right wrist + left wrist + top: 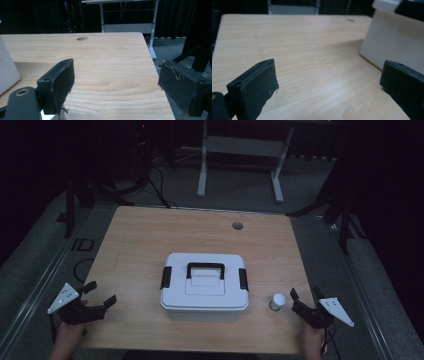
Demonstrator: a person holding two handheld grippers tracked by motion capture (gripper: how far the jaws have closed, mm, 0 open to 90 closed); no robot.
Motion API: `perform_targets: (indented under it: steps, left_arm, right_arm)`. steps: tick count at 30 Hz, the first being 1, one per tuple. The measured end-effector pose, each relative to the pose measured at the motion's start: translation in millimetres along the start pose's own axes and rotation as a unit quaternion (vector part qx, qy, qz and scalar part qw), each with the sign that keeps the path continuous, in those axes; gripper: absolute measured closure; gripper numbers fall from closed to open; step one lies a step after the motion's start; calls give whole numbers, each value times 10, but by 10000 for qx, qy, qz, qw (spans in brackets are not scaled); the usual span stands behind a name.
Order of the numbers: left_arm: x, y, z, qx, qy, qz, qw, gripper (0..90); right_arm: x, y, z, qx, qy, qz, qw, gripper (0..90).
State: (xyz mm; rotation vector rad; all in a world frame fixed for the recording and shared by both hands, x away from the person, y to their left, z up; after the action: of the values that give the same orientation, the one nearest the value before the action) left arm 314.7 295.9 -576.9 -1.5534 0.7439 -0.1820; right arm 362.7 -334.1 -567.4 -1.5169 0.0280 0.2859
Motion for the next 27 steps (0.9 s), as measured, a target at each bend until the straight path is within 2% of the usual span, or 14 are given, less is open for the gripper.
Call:
perform_targets:
  steps: [1,2,3,4,5,8,10,12,13,17,20,23,25,27]
  left_arm:
    - [0,0,0,0,0,0,10000,5]
    - [-26,42,3,105,129,308,9994,5]
    - [-26,42,3,105,129,308,9994,5]
    - [-38,56,5,173,161,440,9988,5]
    - [-60,55,-17,289,307,600,9973,5]
    - [-66,43,-29,340,398,710,9961,5]
    - [-59,41,-45,458,510,946,9931,5]
    - [-48,61,-57,622,514,1173,9898,5]
    - [-40,79,-59,716,471,1337,9873,5]
    - [-33,104,-91,923,473,1634,9811,5]
    - [-38,141,-145,944,669,1941,9741,5]
    - [-56,190,-194,1011,858,2349,9629,5]
    - [-73,207,-230,904,996,2622,9556,5]
    - [-79,217,-211,1031,895,2845,9489,5]
  right_arm:
    - [0,0,0,0,0,0,10000,131]
    - [-4,4,-5,2,14,24,10000,131]
    - [-4,4,-5,2,14,24,10000,131]
    - [-11,4,0,26,-13,20,10000,131]
    - [-20,12,7,37,-41,38,10000,131]
    - [-40,23,10,52,-53,56,10000,131]
    - [-40,23,8,70,-64,60,9999,132]
    - [-39,28,11,64,-85,78,9999,132]
    - [-38,30,15,64,-107,86,9999,133]
    - [-31,39,26,70,-159,112,9998,133]
    - [-26,51,27,71,-183,152,9997,133]
    - [-24,53,37,83,-215,160,9996,134]
    - [-22,55,41,66,-213,169,9996,134]
    - [-18,60,48,50,-238,191,9995,135]
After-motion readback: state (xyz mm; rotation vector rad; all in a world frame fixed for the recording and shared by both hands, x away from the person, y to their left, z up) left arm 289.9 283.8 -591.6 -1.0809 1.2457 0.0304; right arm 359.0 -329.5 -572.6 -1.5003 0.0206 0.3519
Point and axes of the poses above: each handheld gripper's, and its own axes: x roughly forward along the jaws, y roughly out of its underside, z roughly to its left, the point moved 10 cm from there along x, roughly forward along the jaws, and after that the axes turned 2 degrees about y, right-handed, at the moved point
